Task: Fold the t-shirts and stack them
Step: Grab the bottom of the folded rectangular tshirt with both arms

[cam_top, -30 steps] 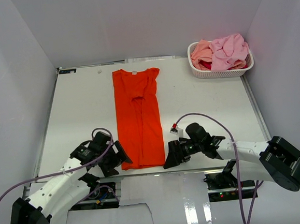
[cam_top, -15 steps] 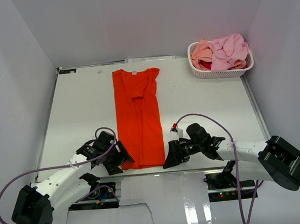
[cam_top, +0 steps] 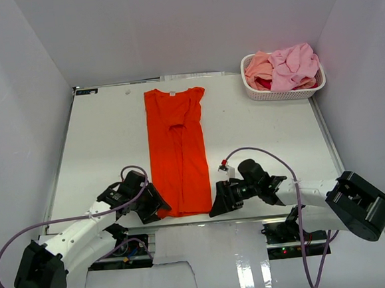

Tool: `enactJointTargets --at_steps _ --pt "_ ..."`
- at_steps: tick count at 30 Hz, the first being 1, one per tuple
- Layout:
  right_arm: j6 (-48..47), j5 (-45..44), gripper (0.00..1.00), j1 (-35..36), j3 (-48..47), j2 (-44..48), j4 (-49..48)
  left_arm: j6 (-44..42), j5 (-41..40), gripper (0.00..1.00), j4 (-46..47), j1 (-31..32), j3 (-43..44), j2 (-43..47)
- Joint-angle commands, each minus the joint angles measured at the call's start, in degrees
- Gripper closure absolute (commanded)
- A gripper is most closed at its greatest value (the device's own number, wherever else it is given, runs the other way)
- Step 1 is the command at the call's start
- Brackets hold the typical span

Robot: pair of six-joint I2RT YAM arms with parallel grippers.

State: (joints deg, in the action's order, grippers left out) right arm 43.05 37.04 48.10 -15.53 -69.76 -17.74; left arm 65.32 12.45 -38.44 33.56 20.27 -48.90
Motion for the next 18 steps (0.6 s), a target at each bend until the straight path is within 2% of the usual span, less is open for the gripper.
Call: enactJointTargets --at_steps 1,4,11,15,18 --pt "0.2 -0.7 0.16 0.5 -0.4 -0.7 -2.4 1.0 -3.1 0.32 -4.6 0.2 -1.3 0.5" --pt "0.5 -1.0 0.17 0.9 -1.0 -2.2 -3.1 1.3 -4.5 0.29 -8.1 0.2 -0.4 3.0" --pt "1.4 -3.6 0.20 2.6 -2.2 -4.9 -3.6 4.1 -2.1 0.26 -11.7 0.2 -1.5 8.7" --pt "1.3 -6.4 0.21 2.7 -2.9 -5.4 -2.4 6.0 -4.1 0.26 -12.3 0.2 -1.7 10.8" --pt "2.6 -8.0 0.26 2.8 -2.8 -5.1 -2.7 7.7 -6.1 0.26 -12.7 0.2 -1.6 12.3"
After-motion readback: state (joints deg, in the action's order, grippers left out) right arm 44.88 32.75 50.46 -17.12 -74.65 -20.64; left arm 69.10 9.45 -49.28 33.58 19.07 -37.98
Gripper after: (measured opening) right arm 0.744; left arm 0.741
